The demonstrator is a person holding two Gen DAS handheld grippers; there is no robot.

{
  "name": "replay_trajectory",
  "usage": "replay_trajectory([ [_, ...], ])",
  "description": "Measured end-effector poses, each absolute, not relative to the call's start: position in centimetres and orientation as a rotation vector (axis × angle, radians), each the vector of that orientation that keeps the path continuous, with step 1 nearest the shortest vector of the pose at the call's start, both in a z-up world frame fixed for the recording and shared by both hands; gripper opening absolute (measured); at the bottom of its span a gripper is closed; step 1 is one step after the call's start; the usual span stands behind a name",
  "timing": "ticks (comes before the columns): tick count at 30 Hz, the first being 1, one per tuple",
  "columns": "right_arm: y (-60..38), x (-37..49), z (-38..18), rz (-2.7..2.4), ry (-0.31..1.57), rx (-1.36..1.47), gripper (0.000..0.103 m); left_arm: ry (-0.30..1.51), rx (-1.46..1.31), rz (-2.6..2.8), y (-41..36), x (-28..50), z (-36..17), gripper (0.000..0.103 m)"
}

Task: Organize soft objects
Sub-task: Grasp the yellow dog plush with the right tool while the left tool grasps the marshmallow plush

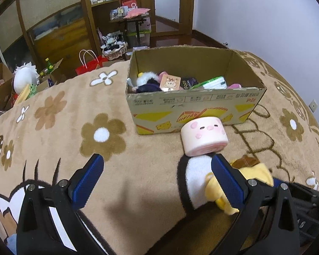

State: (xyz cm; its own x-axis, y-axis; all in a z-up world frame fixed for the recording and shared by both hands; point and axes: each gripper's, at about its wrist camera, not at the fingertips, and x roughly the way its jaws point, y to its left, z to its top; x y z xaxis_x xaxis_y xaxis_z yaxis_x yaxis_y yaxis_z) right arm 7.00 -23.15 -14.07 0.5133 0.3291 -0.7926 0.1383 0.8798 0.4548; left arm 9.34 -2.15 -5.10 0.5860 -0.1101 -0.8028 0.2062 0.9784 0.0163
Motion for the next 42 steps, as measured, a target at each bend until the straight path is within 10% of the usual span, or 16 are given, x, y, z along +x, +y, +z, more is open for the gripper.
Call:
replay_trajectory([
  [34,-28.1,8.6,-13.4,-0.044,0.918,0.418,0.048,0.953,0.129,-0.271,-9.4,14.8,-12.0,0.100],
  [42,-27.9,8.9,-13.7,-0.047,0.923,0.387,0.048,1.024,0.035,-0.316,-9.2,15.4,-13.2,0.058],
])
